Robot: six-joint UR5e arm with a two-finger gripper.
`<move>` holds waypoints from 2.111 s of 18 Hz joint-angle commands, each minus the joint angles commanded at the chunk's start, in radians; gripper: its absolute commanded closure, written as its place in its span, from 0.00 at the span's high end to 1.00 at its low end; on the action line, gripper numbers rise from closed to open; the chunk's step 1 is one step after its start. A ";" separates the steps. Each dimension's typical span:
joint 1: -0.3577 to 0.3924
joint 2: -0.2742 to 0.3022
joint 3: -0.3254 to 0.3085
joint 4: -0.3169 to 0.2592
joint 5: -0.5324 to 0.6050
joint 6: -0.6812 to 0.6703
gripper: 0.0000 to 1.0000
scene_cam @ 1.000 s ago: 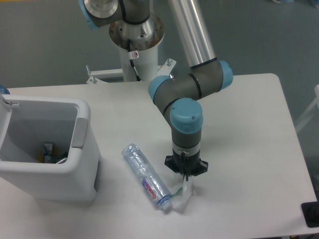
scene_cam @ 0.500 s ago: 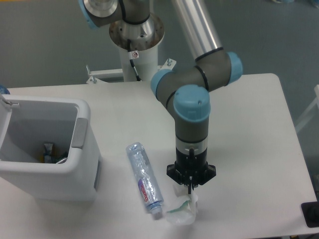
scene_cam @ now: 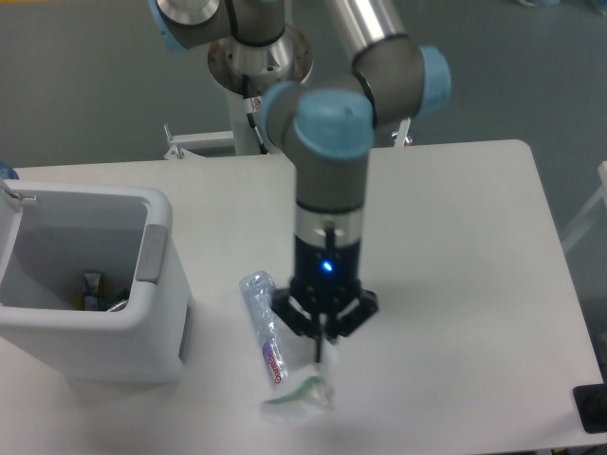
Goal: Place the trash in the trash can
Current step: 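Carry the wrapper over the white bin and release it inside, then move the open gripper back over the clear plastic bottle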
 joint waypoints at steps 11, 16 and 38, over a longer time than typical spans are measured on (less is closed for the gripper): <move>-0.210 0.124 -0.052 -0.011 0.006 -0.086 0.13; -0.261 0.196 -0.164 -0.009 0.006 -0.068 0.28; 0.003 -0.075 -0.015 -0.009 0.012 -0.155 1.00</move>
